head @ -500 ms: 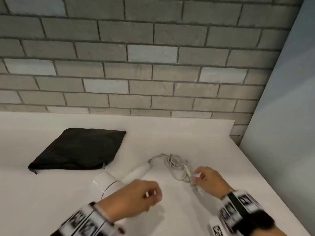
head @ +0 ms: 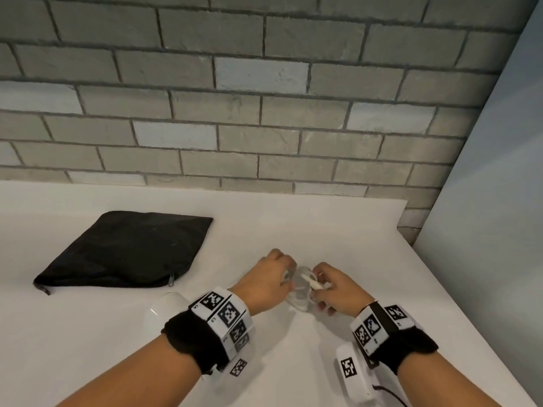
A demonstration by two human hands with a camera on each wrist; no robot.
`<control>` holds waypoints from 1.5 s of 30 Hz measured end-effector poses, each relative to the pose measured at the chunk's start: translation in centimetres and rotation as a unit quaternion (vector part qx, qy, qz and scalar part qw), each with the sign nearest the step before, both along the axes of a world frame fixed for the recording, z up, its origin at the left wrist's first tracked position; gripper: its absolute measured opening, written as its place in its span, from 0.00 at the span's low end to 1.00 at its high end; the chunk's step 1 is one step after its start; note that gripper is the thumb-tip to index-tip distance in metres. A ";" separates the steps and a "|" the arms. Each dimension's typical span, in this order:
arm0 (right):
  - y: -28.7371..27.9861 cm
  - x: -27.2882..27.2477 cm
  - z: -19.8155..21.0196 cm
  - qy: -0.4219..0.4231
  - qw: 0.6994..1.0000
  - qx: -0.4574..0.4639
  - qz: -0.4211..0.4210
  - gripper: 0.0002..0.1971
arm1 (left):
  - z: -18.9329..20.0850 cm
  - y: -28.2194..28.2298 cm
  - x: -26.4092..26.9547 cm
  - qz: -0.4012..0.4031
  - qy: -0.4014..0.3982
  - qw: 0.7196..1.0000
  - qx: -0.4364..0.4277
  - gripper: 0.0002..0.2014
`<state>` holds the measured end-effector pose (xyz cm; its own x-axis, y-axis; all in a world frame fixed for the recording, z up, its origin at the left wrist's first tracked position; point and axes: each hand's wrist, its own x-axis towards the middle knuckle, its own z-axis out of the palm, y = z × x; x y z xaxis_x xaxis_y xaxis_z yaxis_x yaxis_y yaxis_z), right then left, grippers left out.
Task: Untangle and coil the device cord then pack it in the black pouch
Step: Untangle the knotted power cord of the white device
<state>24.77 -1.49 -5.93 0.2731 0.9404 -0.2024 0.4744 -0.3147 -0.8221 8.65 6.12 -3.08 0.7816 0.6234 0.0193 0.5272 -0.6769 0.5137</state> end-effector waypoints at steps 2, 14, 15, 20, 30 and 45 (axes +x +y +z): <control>-0.5 -0.6 1.6 0.015 0.998 0.050 0.029 0.13 | -0.1 0.5 0.2 0.004 -0.019 1.000 0.019 0.21; -3.7 -1.2 6.3 0.388 0.883 0.262 -0.029 0.32 | 3.2 -0.1 -1.2 0.008 -0.317 0.912 -0.260 0.07; -3.9 -1.1 6.2 0.405 0.873 0.271 -0.024 0.33 | 3.7 -0.5 -1.5 -0.003 -0.323 0.895 -0.307 0.06; -4.6 -2.4 6.9 0.340 0.885 0.317 -0.004 0.25 | 5.1 -1.5 -2.6 -0.068 -0.322 0.851 -0.410 0.07; -5.7 -4.7 8.8 0.140 0.923 0.354 0.048 0.14 | 5.9 -2.7 -2.9 -0.055 -0.340 0.900 -0.267 0.03; -6.2 -4.2 9.2 0.153 0.947 0.278 0.058 0.26 | 6.3 -2.2 -3.6 -0.020 -0.202 0.966 -0.158 0.11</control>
<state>20.57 -7.68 3.30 0.1701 0.9448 0.2799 0.1928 0.2466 -0.9497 5.00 3.93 3.18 0.7737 0.6174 0.1419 0.2173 -0.4691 0.8560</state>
